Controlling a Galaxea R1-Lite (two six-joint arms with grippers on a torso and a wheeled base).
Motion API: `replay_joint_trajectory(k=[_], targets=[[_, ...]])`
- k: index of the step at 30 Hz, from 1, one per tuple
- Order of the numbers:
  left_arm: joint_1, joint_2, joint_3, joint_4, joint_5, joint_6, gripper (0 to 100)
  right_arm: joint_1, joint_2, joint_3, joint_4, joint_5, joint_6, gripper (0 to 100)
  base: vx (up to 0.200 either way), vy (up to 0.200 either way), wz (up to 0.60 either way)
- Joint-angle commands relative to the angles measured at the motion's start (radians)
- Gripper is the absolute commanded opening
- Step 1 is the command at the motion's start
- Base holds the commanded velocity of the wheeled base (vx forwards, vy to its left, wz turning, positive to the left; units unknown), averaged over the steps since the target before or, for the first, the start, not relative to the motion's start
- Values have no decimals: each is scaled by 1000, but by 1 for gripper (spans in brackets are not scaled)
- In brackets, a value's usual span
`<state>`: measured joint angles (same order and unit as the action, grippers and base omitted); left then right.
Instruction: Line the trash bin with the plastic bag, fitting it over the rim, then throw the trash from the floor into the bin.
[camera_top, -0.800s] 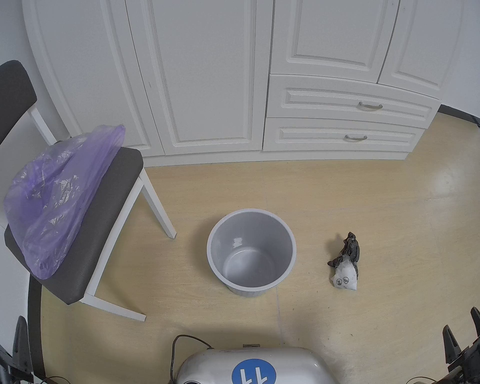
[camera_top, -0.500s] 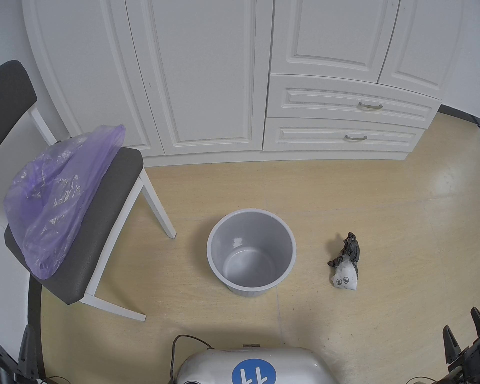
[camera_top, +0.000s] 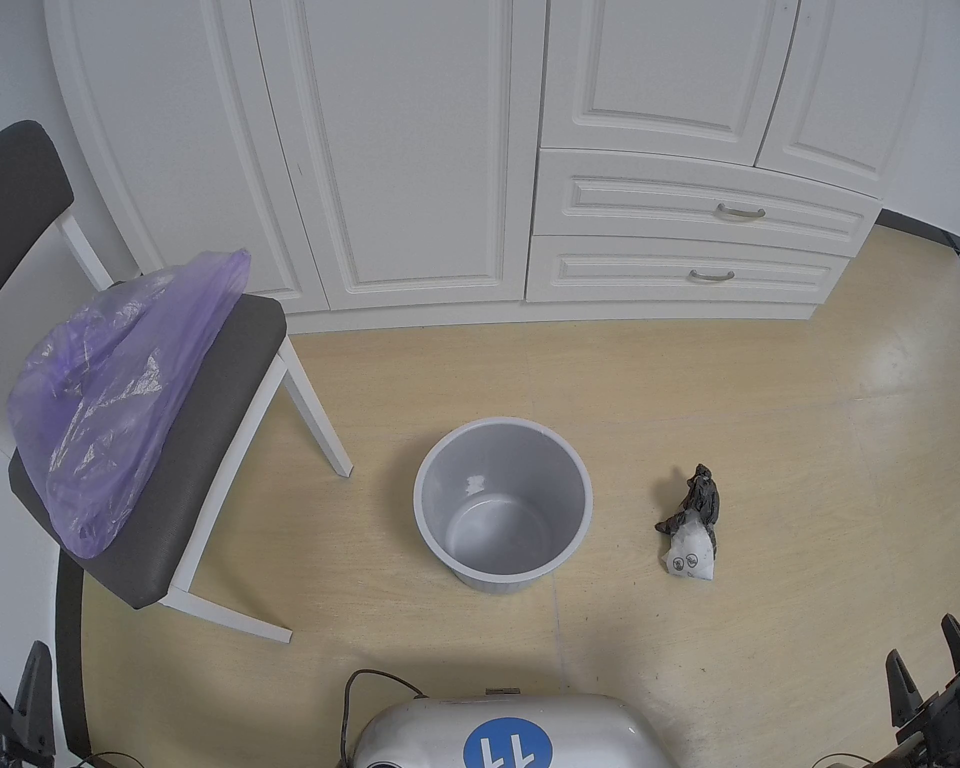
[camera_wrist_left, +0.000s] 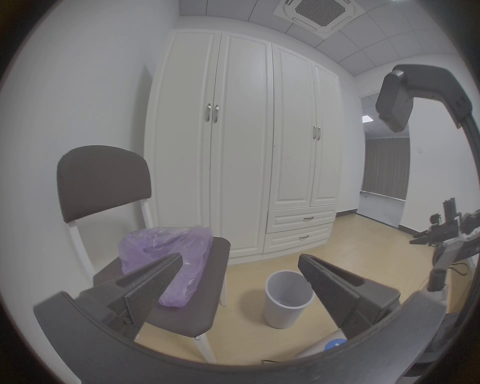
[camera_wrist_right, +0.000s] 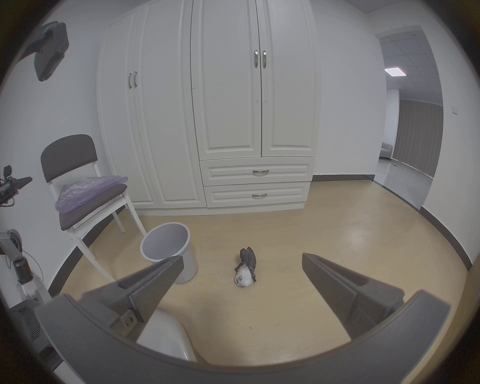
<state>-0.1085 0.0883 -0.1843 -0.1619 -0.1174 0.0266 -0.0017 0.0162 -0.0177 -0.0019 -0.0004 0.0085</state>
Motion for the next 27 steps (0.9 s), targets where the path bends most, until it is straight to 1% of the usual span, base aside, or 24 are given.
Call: replay_joint_trajectory(k=[1,2,3,5,6,8,9,10,12,16,21,22,24,25,26,27], targets=[[-82,13,-21,13,2,-4,100,0,-16,18,0,-3,2,100,0,0,0],[-82,13,-21,13,2,-4,100,0,-16,18,0,-3,2,100,0,0,0],[-99,19,-37,47,5,-2,100,0,-16,18,-1,-1,2,100,0,0,0],[-100,24,-63,108,19,-2,100,0,-16,18,-1,-1,1,100,0,0,0],[-100,27,-80,144,33,-1,100,-1,-16,18,-1,0,-13,100,0,0,0],[-100,30,-89,154,38,-1,100,-1,-16,18,-1,3,-24,100,0,0,0],[-100,39,-110,170,45,-1,100,-1,-16,18,-1,8,-53,100,0,0,0],[-97,42,-115,171,47,-1,100,-1,-16,18,-1,10,-51,100,0,0,0],[-76,47,-133,171,44,-1,100,-1,-16,18,-3,10,-44,100,0,0,0],[6,53,-138,170,33,-1,100,0,-16,18,-1,2,18,100,0,0,0],[61,59,-146,182,36,7,100,-1,-16,18,-13,2,-2,100,0,0,0],[72,60,-147,186,39,12,100,-1,-16,7,-44,10,2,100,0,0,0],[92,64,-162,208,41,15,100,0,-16,-53,-165,27,56,100,0,0,0],[92,64,-162,208,41,15,100,0,-16,-53,-165,27,56,100,0,0,0],[102,68,-179,237,36,15,100,-3,-4,-87,-182,80,97,100,0,0,0],[102,70,-179,239,35,15,100,-4,-2,-88,-179,85,97,100,0,0,0]])
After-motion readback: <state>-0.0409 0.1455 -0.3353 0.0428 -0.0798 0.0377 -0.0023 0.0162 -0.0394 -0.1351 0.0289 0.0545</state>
